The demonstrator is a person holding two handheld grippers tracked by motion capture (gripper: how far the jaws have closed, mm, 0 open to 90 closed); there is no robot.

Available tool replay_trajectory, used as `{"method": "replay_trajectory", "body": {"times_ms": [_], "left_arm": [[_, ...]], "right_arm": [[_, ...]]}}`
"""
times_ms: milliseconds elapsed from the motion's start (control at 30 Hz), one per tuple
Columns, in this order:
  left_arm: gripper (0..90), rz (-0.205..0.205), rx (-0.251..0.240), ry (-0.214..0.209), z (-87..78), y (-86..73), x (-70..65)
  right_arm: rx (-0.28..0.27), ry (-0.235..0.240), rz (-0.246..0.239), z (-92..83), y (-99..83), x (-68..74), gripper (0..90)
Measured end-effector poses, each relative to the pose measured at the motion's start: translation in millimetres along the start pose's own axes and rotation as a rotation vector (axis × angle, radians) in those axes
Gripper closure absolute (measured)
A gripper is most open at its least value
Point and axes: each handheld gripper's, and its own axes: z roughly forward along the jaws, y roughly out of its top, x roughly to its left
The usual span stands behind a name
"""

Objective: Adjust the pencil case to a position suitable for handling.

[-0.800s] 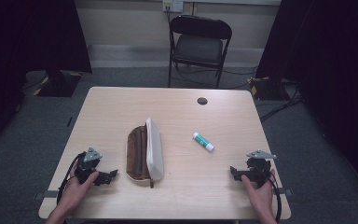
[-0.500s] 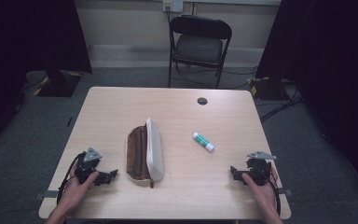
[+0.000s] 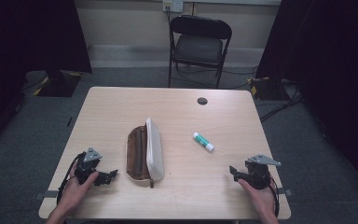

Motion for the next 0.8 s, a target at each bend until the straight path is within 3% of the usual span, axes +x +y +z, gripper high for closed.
{"method": "replay_trajectory", "body": {"times_ms": [100,133,400,800], "left_arm": [[0.0,0.0,0.0,0.0,0.0,0.0,0.0],[0.0,0.0,0.0,0.0,0.0,0.0,0.0],[0.0,0.0,0.001,-0.004,0.2,0.1,0.2],[0.0,0.0,0.001,-0.003,0.2,0.1,0.2]], "right_arm": [[-0.011,0.028,-0.014,-4.1,2.2,6.8,32.7],[-0.014,0.053,-0.032,-6.5,4.0,14.8,36.1],[-0.002,0.153,-0.104,-1.5,7.2,43.6,37.2],[-0.014,0.244,-0.193,2.3,15.8,82.1,36.7]]}}
